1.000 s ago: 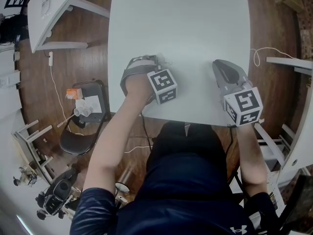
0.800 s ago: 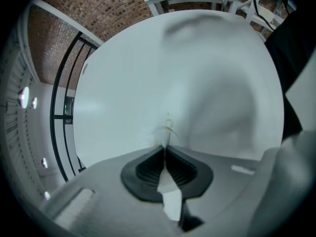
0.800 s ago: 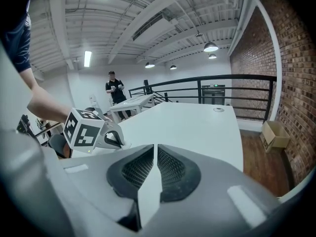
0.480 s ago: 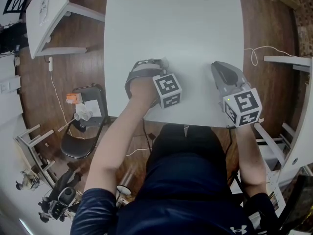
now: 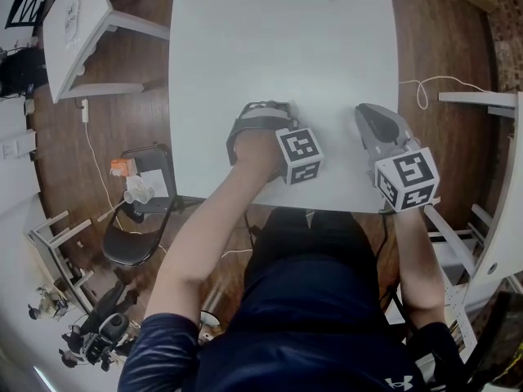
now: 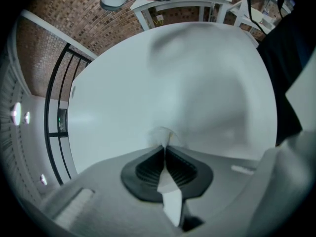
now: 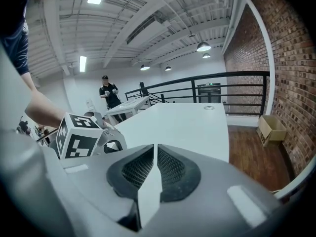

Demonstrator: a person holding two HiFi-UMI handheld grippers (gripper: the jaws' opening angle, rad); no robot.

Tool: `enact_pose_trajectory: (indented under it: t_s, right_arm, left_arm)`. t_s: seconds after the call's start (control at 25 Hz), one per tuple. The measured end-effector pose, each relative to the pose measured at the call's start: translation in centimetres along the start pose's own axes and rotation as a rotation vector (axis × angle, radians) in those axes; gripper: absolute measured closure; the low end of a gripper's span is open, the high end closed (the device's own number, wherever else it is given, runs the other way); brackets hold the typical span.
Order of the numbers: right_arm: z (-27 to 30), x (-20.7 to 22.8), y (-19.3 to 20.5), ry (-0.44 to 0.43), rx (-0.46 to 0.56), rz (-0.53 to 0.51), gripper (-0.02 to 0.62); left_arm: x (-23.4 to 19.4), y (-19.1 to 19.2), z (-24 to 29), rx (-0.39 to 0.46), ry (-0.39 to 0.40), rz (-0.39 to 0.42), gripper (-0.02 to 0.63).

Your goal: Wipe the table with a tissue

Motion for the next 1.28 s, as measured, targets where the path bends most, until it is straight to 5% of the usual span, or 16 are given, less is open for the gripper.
enact_pose_trajectory:
  t_s: [0.36,0.56,0.68,0.92,1.08,1.28]
  right_arm:
    - [-1.0,1.8,0.2,0.032,0.002,0.009,0.568]
    - [-1.7,2.9,0.7,0.064,-0.006,0.018,0.568]
    - [-1.9,2.8,0.4,0.065,-0.008,0.016,0.568]
    - [-2.7,0.6,-0.9,0.013,0.006,0.07,0.574]
    - [-3.1,-0.9,-2.3,-0.015,0.019,0.081,0.581]
    - [-4.1,-2.9,-3.0,-0.029,0.01,0.113,0.581]
  left_arm:
    - [0.5,-5.7,-0.8,0.032,0.005,0.077,0.592]
    - [0.4,-6.2,-0.8,0.068,0.002,0.051,0.592]
    - [0.2,-5.0,-1.1,0.177,0.032,-0.072,0.592]
    - [0.9,1.7,-5.3,0.488,0.038,-0.51,0.592]
    - [2.6,8.5,-7.9,0.578,-0.046,-0.75,0.592]
    - [6.4,15.1,-10.5,0.649,-0.135,-0.9,0.592]
Point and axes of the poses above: the fingertips, and each gripper's own axes: z forward along the fingers, x to its right, y out of its underside, the point moved 7 cm from there along -z, backward along the fingers, and after that the axes turned 10 degrees about y, right-handed, at the moved point
